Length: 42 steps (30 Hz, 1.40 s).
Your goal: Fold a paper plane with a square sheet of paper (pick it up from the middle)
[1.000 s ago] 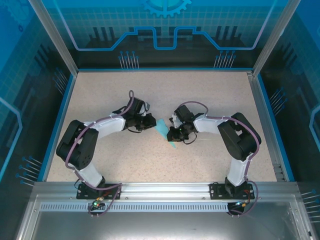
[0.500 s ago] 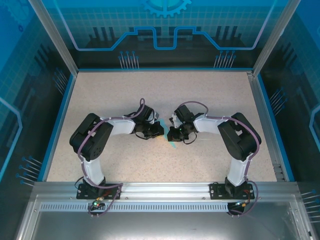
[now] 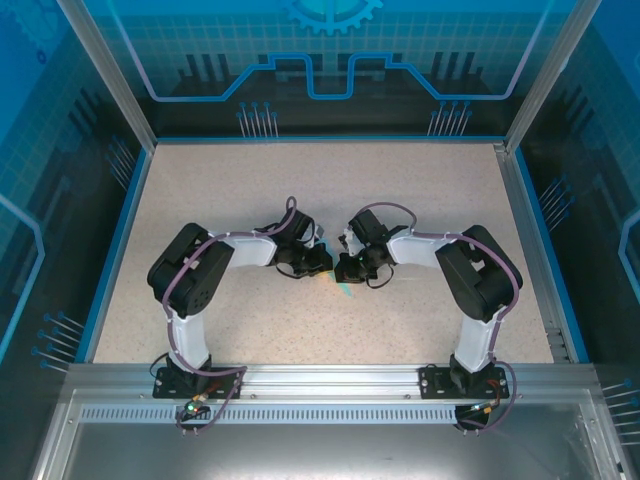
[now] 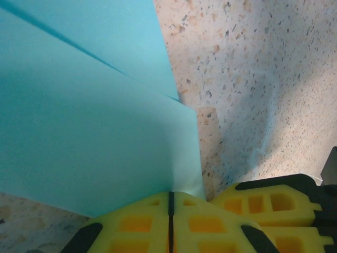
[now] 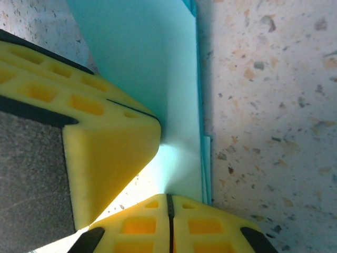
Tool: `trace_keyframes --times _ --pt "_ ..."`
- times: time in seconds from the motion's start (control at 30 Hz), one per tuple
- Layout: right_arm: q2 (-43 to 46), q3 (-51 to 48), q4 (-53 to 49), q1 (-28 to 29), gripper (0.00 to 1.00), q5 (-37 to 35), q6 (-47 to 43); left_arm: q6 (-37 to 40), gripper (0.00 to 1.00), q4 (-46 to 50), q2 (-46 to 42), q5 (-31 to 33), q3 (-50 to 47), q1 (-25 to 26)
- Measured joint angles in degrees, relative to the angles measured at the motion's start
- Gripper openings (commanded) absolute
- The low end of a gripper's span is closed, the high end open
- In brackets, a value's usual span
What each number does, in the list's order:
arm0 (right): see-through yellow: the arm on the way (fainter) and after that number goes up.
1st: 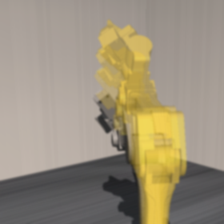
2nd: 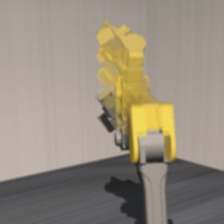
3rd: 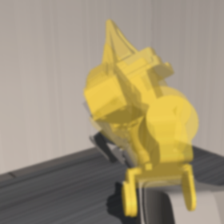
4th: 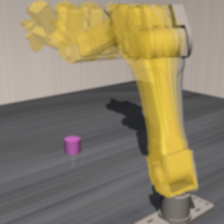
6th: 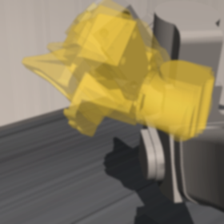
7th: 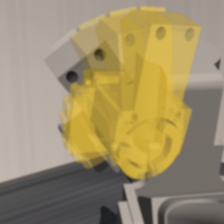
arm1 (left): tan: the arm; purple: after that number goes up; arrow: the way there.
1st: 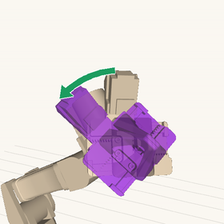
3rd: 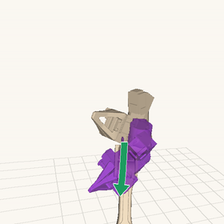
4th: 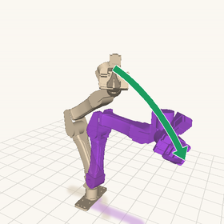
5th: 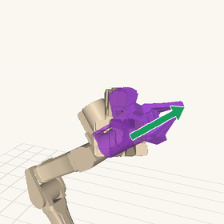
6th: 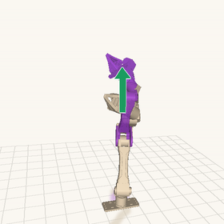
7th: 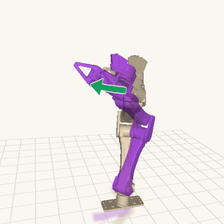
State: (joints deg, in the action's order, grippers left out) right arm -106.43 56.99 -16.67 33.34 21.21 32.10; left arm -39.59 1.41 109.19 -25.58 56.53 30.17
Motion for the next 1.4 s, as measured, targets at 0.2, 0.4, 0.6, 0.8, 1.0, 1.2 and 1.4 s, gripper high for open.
trace_keyframes --times 0.2,0.4,0.6,0.8,1.0,1.2,1.4 --pt "0.0 -0.2 -0.2 0.0 0.07 -0.4 0.0 -0.5 0.09 1.4 0.0 0.9 0.7 0.0" --pt "-0.2 -0.5 -0.2 0.0 0.07 -0.8 0.0 0.5 0.09 3.1 0.3 1.3 1.8 -2.5" --pt "-0.3 -0.5 -0.2 0.0 0.07 -0.8 0.0 2.3 0.09 4.5 1.4 1.0 3.5 -7.0" --pt "-0.3 -0.5 -0.2 0.0 0.06 -0.9 0.0 3.6 0.09 5.5 2.5 -0.3 4.9 -9.9" --pt "-0.3 -0.5 -0.2 0.0 0.07 -0.9 0.0 3.8 0.09 6.2 2.8 0.5 5.7 -12.0" --pt "-0.3 -0.5 -0.2 0.0 0.07 -0.9 0.0 5.1 0.11 7.7 3.0 2.2 7.1 -13.9" --pt "0.0 -0.5 -0.2 0.0 0.07 -0.8 0.0 6.6 0.12 9.2 1.5 4.2 8.3 -16.0"
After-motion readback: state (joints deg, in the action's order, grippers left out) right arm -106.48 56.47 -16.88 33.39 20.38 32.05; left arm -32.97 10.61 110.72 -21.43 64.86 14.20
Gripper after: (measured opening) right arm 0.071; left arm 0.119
